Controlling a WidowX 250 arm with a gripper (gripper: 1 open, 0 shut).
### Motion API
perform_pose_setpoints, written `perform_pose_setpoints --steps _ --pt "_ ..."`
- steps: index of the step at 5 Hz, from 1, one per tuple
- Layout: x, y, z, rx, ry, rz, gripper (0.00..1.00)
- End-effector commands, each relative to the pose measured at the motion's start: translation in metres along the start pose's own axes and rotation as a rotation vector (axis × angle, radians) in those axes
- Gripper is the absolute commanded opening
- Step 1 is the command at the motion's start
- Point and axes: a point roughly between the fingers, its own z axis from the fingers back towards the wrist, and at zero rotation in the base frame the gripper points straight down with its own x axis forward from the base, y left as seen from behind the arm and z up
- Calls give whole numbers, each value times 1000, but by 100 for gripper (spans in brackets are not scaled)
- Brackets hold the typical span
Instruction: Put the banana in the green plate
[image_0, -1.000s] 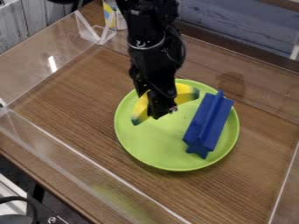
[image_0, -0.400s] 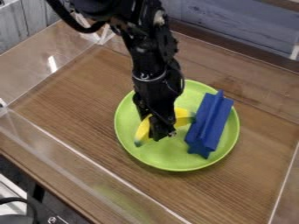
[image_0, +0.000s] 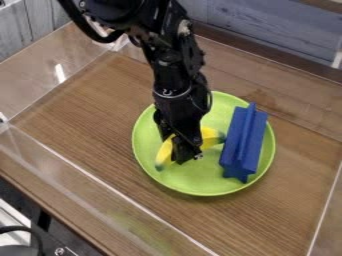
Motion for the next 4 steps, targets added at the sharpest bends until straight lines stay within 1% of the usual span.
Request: perform_pose_setpoints --steps 1,4 --pt "3 0 7 6 -29 -1 0" --pt "3 -1 16 0 -55 9 0"
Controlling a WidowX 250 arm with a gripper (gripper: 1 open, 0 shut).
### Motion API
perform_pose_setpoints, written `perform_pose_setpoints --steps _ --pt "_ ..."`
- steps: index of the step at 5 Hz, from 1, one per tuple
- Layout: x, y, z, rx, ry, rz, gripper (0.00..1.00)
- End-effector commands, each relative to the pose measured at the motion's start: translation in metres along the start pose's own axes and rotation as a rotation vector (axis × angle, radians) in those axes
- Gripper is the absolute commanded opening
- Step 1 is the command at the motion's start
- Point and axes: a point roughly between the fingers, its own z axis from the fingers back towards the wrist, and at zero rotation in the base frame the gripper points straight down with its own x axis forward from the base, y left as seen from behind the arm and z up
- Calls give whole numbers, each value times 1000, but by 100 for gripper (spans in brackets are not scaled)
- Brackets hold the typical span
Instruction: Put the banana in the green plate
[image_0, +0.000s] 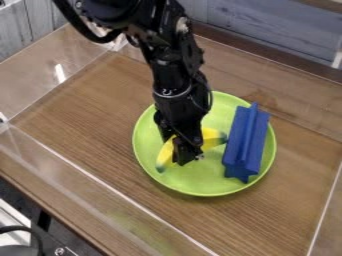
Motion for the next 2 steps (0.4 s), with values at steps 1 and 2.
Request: perform_pose_setpoints --steps 1,2 --pt "5 3 16 24 -56 6 0" --pt "5 3 17 22 -63 13 0"
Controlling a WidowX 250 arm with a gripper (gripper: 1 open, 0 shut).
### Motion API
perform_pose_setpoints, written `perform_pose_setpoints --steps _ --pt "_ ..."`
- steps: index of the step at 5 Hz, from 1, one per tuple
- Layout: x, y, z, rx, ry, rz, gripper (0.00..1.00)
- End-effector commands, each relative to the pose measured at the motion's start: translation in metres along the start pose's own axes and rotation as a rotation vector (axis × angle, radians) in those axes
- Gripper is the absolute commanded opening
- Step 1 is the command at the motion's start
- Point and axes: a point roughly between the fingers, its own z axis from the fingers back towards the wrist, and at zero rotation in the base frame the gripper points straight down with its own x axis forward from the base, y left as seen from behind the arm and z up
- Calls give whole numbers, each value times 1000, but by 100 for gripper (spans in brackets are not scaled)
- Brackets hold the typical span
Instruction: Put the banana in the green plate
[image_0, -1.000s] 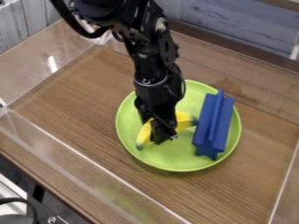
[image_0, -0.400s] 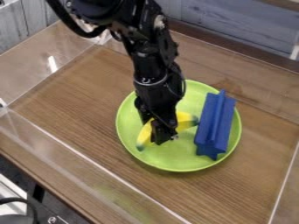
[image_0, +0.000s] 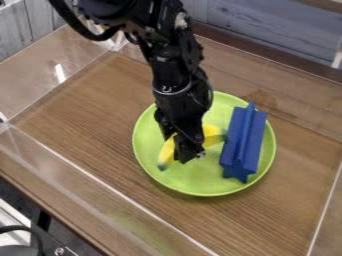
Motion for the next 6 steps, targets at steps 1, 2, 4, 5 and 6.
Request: perform_pose_setpoints --steps 1,2,4,5,6 --pt "4 4 13 21 -51 14 0" --pt "5 5 13 17 -52 20 0" --pt "7 7 14 10 -55 32 0" --pt "8 8 14 7 -55 38 0" --pt "9 10 13 5 -56 44 0"
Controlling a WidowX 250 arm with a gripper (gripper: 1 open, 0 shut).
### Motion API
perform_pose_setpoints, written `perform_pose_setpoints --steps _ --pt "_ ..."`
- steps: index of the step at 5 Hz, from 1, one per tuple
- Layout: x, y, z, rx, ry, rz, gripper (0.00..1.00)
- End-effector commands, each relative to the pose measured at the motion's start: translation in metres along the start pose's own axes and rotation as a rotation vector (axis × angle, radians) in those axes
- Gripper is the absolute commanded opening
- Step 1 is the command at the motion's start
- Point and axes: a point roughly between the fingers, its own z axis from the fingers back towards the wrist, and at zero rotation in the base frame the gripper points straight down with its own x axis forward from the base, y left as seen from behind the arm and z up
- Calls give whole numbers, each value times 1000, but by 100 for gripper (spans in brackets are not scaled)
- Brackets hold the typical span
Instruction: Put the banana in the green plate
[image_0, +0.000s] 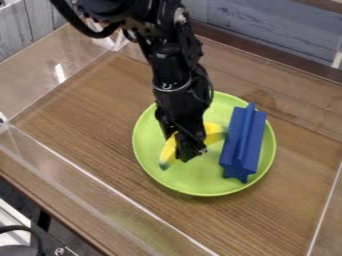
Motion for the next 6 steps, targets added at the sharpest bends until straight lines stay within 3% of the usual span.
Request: perform_pose_setpoints --steps 1,6 --pt "10 8 9 22 -48 12 0" --pt "15 12 5 8 -51 43 0"
